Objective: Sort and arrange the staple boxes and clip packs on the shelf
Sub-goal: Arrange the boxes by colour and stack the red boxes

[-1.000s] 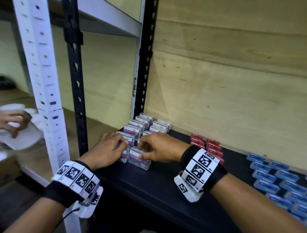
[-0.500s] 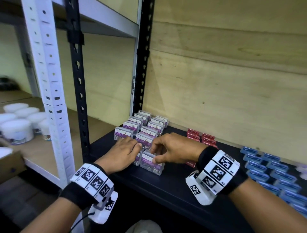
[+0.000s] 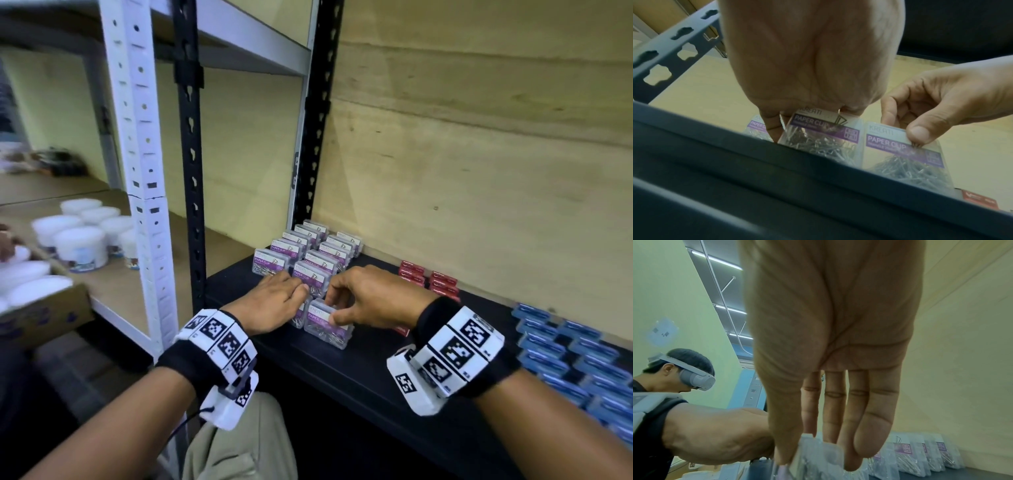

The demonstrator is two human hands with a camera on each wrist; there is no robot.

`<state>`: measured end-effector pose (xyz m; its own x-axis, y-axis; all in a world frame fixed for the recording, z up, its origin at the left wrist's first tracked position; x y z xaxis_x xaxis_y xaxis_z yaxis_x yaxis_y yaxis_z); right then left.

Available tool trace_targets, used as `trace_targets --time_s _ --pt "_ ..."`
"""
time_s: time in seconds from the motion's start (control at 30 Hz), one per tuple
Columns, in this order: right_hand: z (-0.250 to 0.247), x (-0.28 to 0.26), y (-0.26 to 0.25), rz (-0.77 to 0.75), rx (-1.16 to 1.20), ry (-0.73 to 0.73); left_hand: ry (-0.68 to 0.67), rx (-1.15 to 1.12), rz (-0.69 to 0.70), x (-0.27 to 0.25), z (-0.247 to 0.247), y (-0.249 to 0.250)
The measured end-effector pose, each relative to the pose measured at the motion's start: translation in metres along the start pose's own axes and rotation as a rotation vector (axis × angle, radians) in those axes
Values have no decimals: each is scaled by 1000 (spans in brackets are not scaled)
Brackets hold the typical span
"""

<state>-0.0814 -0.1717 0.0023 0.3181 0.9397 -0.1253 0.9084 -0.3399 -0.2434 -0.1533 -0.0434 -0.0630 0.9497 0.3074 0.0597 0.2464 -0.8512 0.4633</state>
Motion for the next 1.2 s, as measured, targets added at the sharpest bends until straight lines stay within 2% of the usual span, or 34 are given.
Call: trace_targets --time_s 0.23,0.43,0.63,0.7,0.87,0.97,1.1,1.2 --pt "-2 -3 3 -17 31 19 146 -48 97 -3 1 0" --pt "-5 -3 1 -20 -6 22 138 -44 107 -6 0 2" --pt "-8 1 4 -42 -2 -33 57 -25 27 -15 -12 1" --pt "-13 4 8 -33 5 -59 80 9 13 -15 -27 2" --pt "-39 34 19 9 1 70 179 122 -71 6 -77 -22" --pt "-46 56 18 31 -17 82 181 201 -112 21 -95 -41" --pt "-39 80 12 54 -83 17 110 252 -134 34 -97 -50" --pt "-32 91 8 74 -137 -19 91 186 -148 39 -92 -52"
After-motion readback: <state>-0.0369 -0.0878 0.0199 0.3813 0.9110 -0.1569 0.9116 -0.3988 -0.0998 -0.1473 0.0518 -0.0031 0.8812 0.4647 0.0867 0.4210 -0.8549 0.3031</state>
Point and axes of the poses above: each hand's wrist, its own x-axis towards the middle knuckle, its own z-axis out of the palm, y = z × x, the point moved 6 cm from there along x, towards the middle knuckle, and after that the axes turned 2 degrees about z, right-handed, at the moved point
